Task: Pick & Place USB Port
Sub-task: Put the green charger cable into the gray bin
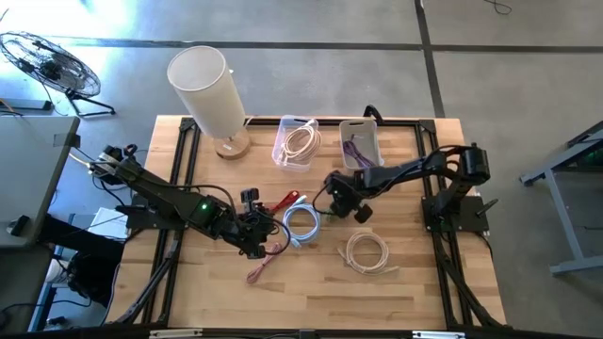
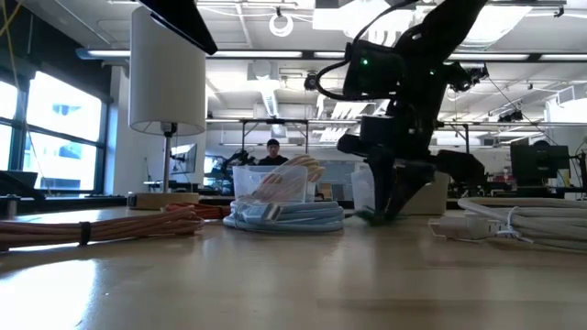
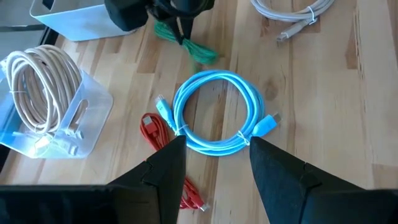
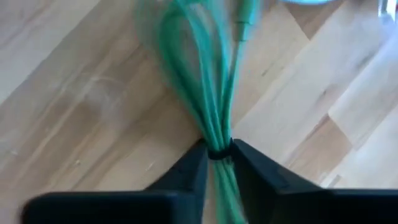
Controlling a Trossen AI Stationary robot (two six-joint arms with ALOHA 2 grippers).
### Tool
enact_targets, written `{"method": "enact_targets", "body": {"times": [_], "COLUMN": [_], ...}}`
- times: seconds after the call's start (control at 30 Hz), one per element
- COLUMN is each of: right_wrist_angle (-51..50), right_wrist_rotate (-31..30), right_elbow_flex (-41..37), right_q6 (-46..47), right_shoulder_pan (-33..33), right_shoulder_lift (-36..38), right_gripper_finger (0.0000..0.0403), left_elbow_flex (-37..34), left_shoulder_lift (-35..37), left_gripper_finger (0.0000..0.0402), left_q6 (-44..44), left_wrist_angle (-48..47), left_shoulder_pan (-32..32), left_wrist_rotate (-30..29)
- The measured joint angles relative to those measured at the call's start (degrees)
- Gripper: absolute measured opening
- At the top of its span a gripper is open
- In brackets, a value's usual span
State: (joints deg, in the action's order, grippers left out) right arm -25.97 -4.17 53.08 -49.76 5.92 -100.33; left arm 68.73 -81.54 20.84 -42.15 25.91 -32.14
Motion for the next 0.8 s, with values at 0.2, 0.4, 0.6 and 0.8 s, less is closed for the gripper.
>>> {"method": "enact_targets", "body": {"times": [0.2,0.4,0.6,0.8], "right_wrist_angle": [-1.91,-1.98,-3.67,-2.73], "right_wrist_rotate": [-0.7,-1.33,-2.58,-7.3], "right_elbow_flex": [0.22,-0.13,-0.35,-0.4], "right_q6": [6.93,13.86,19.35,27.23], "right_shoulder_pan": [0.06,-1.14,-3.8,-5.6], "right_shoulder_lift": [-1.42,1.17,10.24,22.66], "right_gripper_finger": [0.0015,0.0005,0.0001,0.0001], "left_elbow_flex": [0.0,0.0,0.0,0.0], "left_shoulder_lift": [0.0,0.0,0.0,0.0], "left_gripper_finger": [0.0172,0.0172,0.0172,0.0172], "left_q6": [0.02,0.02,0.02,0.51], "left_wrist_angle": [0.03,0.04,0.07,0.23], "left_shoulder_pan": [0.0,0.01,0.0,0.0], "left_wrist_rotate": [-0.44,-0.44,-0.48,-2.63]}}
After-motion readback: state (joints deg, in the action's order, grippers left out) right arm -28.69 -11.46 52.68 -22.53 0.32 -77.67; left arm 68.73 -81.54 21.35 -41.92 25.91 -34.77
